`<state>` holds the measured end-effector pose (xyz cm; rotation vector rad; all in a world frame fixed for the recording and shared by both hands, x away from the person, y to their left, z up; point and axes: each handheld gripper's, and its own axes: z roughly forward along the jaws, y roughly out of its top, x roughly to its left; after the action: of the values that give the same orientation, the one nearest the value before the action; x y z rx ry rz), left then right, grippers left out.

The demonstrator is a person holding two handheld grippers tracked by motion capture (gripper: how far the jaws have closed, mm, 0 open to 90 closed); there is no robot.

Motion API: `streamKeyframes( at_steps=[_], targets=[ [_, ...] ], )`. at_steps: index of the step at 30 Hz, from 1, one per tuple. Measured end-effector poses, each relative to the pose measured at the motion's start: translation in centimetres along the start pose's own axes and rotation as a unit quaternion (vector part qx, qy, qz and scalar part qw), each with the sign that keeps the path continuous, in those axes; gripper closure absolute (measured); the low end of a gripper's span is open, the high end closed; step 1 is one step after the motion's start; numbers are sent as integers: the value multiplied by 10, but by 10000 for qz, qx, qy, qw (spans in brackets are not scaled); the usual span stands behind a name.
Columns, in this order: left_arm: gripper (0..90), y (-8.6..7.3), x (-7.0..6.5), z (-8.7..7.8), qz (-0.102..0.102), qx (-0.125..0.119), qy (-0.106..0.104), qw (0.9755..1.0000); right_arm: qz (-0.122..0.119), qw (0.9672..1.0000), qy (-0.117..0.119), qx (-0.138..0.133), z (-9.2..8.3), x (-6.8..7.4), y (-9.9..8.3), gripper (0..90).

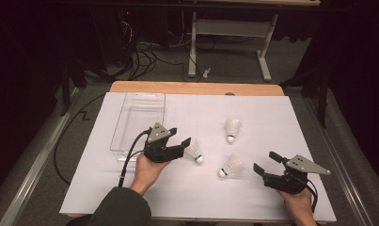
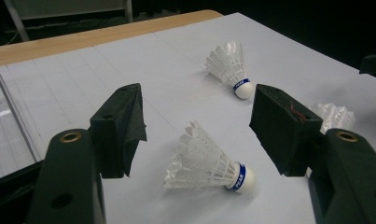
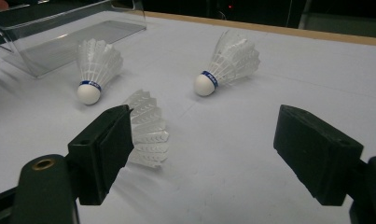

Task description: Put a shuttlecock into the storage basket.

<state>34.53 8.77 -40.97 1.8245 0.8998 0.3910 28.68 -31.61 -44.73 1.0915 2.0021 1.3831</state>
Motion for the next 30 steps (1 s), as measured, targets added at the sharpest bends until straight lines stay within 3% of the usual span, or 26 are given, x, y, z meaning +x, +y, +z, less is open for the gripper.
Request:
streamKeyframes(
  at_steps=[14,16,18,19,21,22,23,24,25,30],
  targets=[
    [356,16,-1,20,72,346,21,9994,-7,10000,16,6,1,0,0,199],
    [356,22,-1,25,102,671,23,9977,-7,10000,20,5,1,0,0,199],
    [357,23,-2,26,130,767,33,9970,-12,10000,23,4,1,0,0,199],
    [362,28,-3,28,251,1076,15,9939,-16,10000,24,7,1,0,0,199],
    [362,31,-4,30,317,1286,2,9912,-14,10000,26,7,1,0,0,199],
    [368,31,-4,30,317,1286,2,9912,-14,10000,26,7,1,0,0,199],
    [372,34,-4,32,348,1429,31,9891,-17,10000,31,8,1,0,0,199],
    [373,34,-4,32,348,1429,31,9891,-21,10000,34,11,1,0,0,199],
    [380,37,-3,33,301,1651,49,9858,-24,10000,34,13,1,0,0,199],
    [385,42,-2,38,263,2047,55,9785,-36,10000,48,16,1,0,0,200]
  ],
)
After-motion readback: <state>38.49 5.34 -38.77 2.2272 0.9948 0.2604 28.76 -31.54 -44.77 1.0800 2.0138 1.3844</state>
